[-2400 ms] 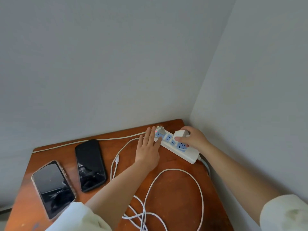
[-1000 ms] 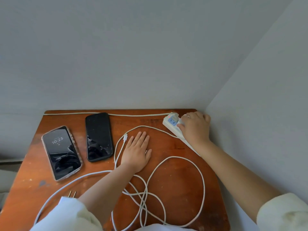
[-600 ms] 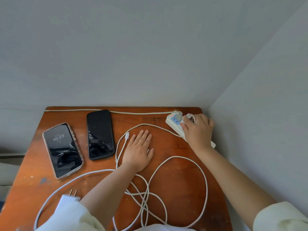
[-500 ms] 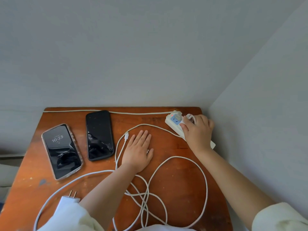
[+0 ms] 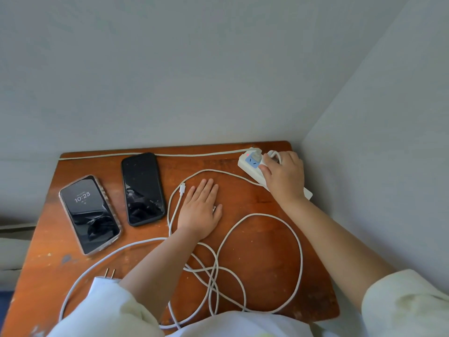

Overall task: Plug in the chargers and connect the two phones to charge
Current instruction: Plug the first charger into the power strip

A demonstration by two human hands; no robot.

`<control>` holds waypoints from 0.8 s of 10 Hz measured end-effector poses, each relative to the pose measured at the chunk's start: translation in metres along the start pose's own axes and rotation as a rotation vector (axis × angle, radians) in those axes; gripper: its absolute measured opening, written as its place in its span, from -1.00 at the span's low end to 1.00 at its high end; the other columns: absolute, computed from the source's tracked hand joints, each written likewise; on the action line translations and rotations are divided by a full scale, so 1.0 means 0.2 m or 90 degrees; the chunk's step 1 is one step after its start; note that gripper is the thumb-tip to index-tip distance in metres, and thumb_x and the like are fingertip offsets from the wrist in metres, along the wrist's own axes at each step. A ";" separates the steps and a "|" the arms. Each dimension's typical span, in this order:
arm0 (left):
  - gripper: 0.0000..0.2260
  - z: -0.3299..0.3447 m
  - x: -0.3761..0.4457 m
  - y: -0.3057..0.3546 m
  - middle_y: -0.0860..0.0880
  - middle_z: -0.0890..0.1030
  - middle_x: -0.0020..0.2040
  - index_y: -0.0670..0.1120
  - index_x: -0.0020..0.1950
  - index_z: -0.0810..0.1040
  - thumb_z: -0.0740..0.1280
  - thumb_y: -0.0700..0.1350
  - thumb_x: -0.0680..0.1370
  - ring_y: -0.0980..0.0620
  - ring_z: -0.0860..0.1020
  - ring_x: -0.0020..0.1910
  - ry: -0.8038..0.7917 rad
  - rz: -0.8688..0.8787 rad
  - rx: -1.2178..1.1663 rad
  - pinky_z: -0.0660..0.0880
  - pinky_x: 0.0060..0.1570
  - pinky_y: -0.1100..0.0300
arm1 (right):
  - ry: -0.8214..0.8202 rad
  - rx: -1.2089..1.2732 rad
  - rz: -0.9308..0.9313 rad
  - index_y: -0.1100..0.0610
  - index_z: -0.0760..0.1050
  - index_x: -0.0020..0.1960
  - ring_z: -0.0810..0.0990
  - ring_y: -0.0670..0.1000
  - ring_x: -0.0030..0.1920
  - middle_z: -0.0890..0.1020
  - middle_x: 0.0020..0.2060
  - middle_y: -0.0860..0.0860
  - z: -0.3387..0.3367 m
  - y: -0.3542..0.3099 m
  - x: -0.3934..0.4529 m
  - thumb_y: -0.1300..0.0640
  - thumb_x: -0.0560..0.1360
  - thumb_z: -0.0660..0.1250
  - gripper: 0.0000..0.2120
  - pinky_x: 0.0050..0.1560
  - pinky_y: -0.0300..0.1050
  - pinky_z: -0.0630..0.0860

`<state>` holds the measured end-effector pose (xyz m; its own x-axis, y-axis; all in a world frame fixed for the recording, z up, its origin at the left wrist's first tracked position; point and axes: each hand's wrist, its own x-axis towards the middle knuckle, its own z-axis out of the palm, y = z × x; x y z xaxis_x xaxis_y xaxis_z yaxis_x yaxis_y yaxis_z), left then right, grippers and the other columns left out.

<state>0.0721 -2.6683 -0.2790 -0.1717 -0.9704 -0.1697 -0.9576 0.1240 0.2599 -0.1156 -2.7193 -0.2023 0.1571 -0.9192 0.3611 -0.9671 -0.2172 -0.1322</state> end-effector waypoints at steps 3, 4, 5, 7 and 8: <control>-0.51 -0.01 -0.01 0.01 0.01 -0.05 0.52 0.00 0.46 -0.08 -0.06 0.10 0.58 0.06 -0.16 0.47 -0.008 -0.004 -0.004 -0.31 0.33 0.17 | 0.037 -0.013 -0.007 0.33 0.62 -0.13 0.63 0.25 -0.32 0.67 -0.29 0.28 0.04 -0.02 -0.04 0.28 0.13 0.62 -0.65 -0.37 -0.06 0.57; -0.51 -0.01 0.00 0.01 0.01 -0.06 0.52 0.00 0.46 -0.09 -0.07 0.10 0.58 0.06 -0.17 0.47 -0.013 -0.006 -0.002 -0.31 0.34 0.17 | 0.040 -0.016 -0.015 0.32 0.62 -0.14 0.62 0.25 -0.35 0.66 -0.32 0.29 0.03 0.01 -0.03 0.27 0.13 0.62 -0.65 -0.39 -0.06 0.56; -0.52 -0.02 0.00 0.00 0.01 -0.06 0.52 -0.01 0.46 -0.09 -0.07 0.10 0.59 0.05 -0.17 0.47 -0.012 0.000 -0.001 -0.31 0.34 0.16 | 0.025 -0.017 0.001 0.33 0.62 -0.13 0.61 0.26 -0.34 0.65 -0.33 0.30 0.03 0.01 -0.03 0.27 0.14 0.62 -0.65 -0.40 -0.05 0.55; -0.52 -0.02 -0.01 0.00 0.01 -0.05 0.52 -0.01 0.46 -0.08 -0.06 0.09 0.59 0.05 -0.16 0.47 -0.013 -0.001 -0.006 -0.30 0.35 0.16 | -0.016 -0.026 0.015 0.34 0.61 -0.11 0.63 0.26 -0.32 0.66 -0.27 0.30 0.04 -0.03 -0.04 0.27 0.13 0.62 -0.62 -0.40 -0.05 0.57; -0.52 -0.02 -0.01 0.00 0.01 -0.05 0.52 0.00 0.46 -0.08 -0.06 0.10 0.58 0.06 -0.16 0.47 -0.011 -0.005 -0.006 -0.31 0.34 0.16 | -0.030 -0.040 0.001 0.32 0.62 -0.12 0.63 0.23 -0.34 0.67 -0.28 0.29 0.03 -0.03 -0.03 0.25 0.11 0.63 -0.61 -0.41 -0.08 0.57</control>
<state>0.0734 -2.6674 -0.2759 -0.1681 -0.9678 -0.1875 -0.9568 0.1144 0.2673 -0.1103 -2.7144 -0.2096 0.1627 -0.9343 0.3173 -0.9780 -0.1953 -0.0737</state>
